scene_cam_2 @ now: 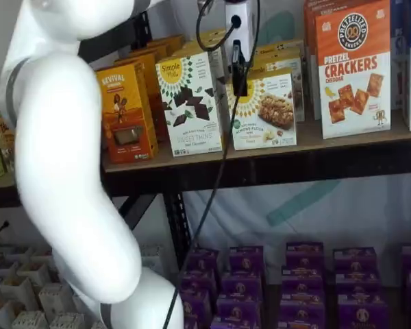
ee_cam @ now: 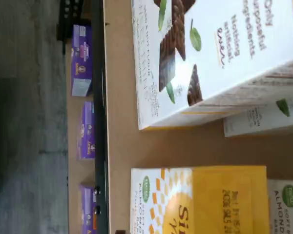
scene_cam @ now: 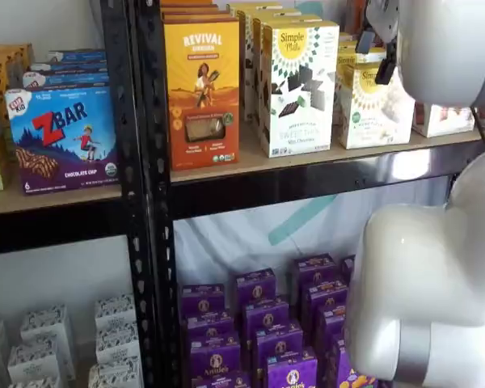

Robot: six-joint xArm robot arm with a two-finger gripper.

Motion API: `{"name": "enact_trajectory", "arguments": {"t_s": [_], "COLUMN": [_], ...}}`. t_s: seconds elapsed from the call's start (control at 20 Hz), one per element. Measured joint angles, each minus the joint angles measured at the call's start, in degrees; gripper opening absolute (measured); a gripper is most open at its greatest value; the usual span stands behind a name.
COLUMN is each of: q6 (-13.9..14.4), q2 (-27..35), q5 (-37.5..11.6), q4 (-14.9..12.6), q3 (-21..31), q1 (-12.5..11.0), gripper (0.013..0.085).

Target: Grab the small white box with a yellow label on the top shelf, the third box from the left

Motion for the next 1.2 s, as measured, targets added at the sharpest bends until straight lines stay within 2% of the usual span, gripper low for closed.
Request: {"name": "enact_trajectory", "arguments": {"t_s": [0.15, 0.3, 0.55, 1.0, 1.2], "q6": [0.38, 0.7, 2.21, 3.05, 3.04], "q2": [2.29, 2.91, 5.15, 7.1, 7.66], "q5": [1.59, 1.2, 4.12, 5.4, 5.68], "q4": [-1.7, -3.2, -8.13, -10.31, -10.4], "q3": [-2.31, -2.51, -4.29, -5.36, -5.79], "q1": [0.54, 1.25, 3.35, 4.41, 4.39], "gripper": [0.085, 0.085, 0.085, 0.085, 0.085]}}
